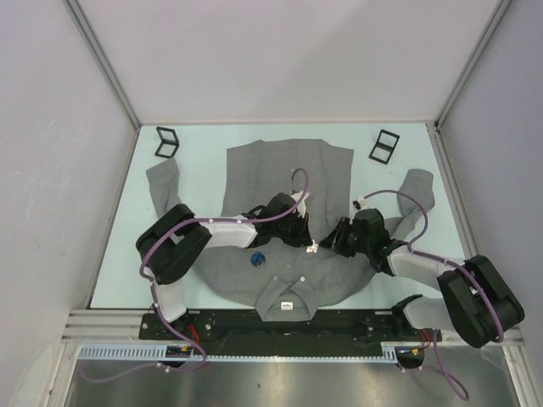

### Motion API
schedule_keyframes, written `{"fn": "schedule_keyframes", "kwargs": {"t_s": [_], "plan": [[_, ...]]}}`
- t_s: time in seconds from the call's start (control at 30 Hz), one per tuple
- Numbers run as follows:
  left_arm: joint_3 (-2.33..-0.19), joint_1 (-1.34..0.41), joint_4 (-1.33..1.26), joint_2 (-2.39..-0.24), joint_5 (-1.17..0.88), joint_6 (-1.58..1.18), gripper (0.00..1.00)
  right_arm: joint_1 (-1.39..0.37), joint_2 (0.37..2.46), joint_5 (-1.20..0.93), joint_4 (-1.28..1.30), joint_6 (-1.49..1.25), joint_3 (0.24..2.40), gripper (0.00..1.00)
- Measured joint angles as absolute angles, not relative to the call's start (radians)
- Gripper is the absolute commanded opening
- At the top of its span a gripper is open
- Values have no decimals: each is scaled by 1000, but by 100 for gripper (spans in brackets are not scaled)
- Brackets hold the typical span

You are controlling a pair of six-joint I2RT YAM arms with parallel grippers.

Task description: Remove the brooch from the garment

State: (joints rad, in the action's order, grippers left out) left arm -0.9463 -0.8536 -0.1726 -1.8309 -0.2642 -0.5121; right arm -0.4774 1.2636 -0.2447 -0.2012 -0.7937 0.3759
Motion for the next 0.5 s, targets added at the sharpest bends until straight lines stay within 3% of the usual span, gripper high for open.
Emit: {"fn": "schedule_keyframes", "kwargs": {"t_s": [0.5], "plan": [[-946,-850,-178,-1832,-228,-514,0,-448,1396,-344,-311,-797,377,35]]}}
